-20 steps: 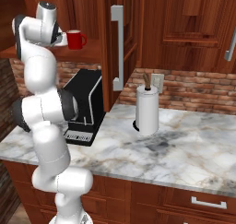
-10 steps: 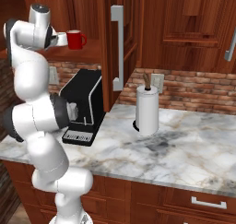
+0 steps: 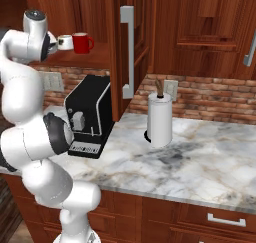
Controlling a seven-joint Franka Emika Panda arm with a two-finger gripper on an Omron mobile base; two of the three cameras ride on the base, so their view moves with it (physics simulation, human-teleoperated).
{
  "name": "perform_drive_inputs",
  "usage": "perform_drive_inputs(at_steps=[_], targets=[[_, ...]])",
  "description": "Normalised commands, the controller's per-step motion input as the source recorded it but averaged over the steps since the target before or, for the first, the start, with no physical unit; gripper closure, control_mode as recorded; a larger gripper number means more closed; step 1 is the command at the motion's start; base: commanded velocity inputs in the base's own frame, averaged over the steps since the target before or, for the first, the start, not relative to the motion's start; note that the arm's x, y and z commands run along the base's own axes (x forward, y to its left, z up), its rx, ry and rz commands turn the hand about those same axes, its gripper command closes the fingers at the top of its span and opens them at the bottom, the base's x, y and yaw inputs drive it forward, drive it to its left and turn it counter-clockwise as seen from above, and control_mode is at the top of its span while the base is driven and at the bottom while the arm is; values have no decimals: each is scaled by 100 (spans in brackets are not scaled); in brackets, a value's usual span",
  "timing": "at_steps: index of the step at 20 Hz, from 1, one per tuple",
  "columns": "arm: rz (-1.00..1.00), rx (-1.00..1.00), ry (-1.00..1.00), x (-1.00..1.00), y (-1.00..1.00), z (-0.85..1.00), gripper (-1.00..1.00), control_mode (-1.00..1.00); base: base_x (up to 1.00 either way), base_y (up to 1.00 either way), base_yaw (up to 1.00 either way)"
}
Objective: Pick the mug on the counter and place it in the cabinet with the handle facing the right, like the mugs already inside.
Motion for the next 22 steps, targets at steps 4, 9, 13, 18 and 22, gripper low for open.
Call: perform_drive_inputs(at_steps=[4,9,13,18,22], targets=[[0,0,-6,-49,0,-25,-100,-100,0,0,0],[0,0,-6,-52,0,-27,-100,-100,0,0,0],[0,0,-6,-63,0,-29,-100,-100,0,0,0],[0,0,-5,-62,0,-34,-100,-100,0,0,0],[0,0,-2,-47,0,-37,-100,-100,0,0,0]])
